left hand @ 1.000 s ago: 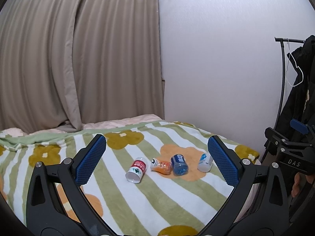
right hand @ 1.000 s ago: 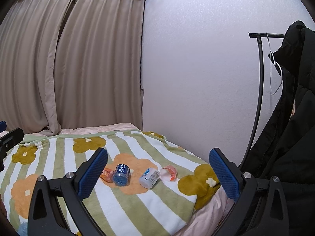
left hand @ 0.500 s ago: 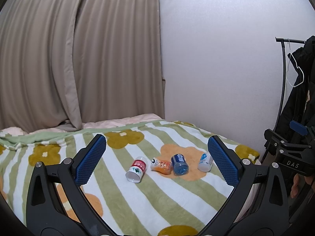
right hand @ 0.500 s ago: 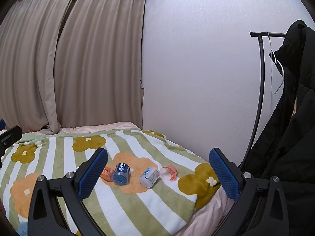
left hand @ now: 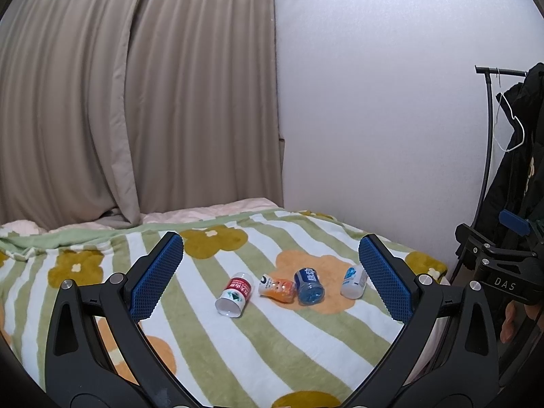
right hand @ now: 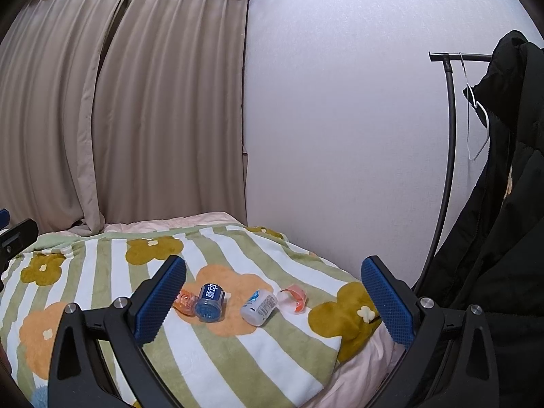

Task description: Flip cup upside down

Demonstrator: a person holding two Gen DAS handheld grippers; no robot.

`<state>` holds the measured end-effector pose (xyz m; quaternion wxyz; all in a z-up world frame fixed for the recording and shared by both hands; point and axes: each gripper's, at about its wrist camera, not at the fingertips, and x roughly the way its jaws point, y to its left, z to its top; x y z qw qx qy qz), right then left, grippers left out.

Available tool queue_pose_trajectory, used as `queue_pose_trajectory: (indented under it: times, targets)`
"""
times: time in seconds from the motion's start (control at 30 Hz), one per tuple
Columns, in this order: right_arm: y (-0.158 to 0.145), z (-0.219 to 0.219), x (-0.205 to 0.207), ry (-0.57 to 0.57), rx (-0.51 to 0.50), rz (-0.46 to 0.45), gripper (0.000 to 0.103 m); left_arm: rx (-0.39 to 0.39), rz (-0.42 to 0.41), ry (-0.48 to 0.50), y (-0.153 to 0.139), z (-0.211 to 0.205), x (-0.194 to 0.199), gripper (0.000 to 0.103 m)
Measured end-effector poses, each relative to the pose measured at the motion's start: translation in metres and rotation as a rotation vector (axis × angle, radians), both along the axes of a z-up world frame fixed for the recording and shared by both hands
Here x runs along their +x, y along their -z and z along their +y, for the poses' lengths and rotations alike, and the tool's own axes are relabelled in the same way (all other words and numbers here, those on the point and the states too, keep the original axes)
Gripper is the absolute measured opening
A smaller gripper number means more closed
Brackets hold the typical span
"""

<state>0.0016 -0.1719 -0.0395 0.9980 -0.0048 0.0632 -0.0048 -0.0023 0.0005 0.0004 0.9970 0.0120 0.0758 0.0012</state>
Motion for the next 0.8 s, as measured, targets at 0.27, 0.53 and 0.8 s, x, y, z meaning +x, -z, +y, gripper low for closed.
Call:
queue_pose_trajectory:
  times: [0.27, 0.53, 0.8]
  targets:
    - [0.004, 0.003, 0.003, -0.002, 0.002, 0.007, 0.103, -0.004, 0.004, -0.002, 0.001, 0.002, 0.002, 0.103]
    - [0.006, 0.004, 0.01, -0.001, 0.005, 0.023, 0.103, -0.015, 0.017, -0.004, 0.002, 0.007, 0.008, 0.103]
    - [0.012, 0.0, 0.039, -0.025, 0.023, 0.066, 0.103, -0.015, 0.052, -0.011, 0.008, 0.017, 0.029, 0.103]
